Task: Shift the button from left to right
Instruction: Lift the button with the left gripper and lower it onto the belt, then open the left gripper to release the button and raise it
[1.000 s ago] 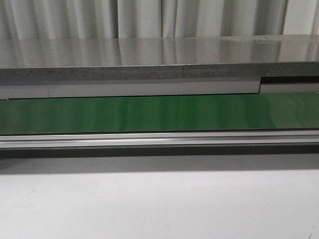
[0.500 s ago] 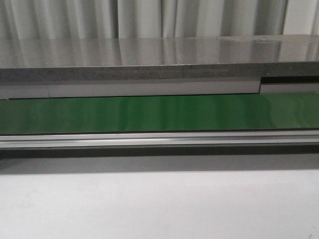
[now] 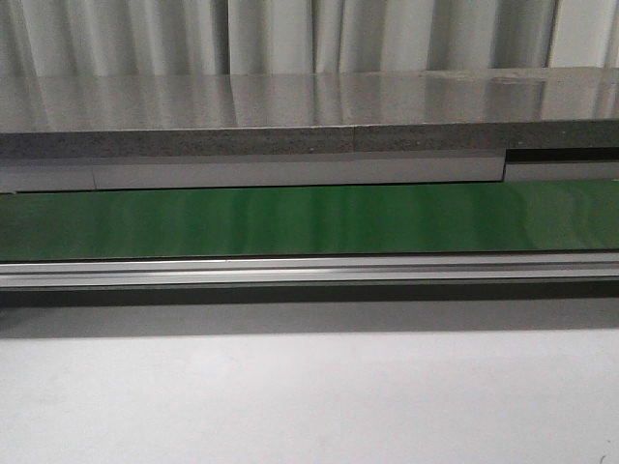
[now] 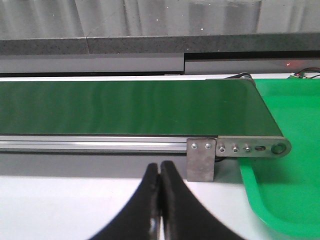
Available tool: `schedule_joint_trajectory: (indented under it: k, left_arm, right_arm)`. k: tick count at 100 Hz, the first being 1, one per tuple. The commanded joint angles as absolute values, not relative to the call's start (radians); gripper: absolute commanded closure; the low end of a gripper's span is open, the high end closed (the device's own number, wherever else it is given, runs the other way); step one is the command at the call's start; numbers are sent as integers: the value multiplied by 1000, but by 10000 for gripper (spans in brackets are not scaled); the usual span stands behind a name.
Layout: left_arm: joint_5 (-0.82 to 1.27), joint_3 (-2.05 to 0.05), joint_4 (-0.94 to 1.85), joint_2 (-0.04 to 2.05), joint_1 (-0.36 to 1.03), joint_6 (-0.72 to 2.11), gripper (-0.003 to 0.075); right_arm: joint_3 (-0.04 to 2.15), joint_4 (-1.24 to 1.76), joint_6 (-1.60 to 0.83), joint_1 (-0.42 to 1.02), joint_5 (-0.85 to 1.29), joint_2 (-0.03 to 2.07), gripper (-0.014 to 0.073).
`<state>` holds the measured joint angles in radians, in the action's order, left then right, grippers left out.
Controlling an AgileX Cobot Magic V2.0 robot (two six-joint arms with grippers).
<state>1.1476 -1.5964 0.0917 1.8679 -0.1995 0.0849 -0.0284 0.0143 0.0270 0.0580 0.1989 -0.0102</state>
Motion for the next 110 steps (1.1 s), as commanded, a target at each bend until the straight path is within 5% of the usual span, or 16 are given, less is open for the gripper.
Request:
schedule_joint_trajectory:
  k: [1,40,49,70,78,110]
  left_arm:
    - [1136,-1623,106,1825,-173,94,740]
    - [1178,-1621,108,1893,-144,99,716]
    - [1178,-1621,108,1893,-144,101,623]
    - [1184,-1621,123,1893,-143,123,234]
    - [1188,-1621,134,1893,-143,126,142]
    - [1205,-1621,261,1837,-143,189,112]
  right_arm:
    - [-13,14,25,59,116,-29,662]
    - [-13,14,25,59,116,-29,662]
    - [-13,14,25,59,116,-29,662]
    - [-13,14,25,59,116,-29,662]
    - [-13,14,25,59,116,-29,662]
    - [-13,14,25,59,116,-29,662]
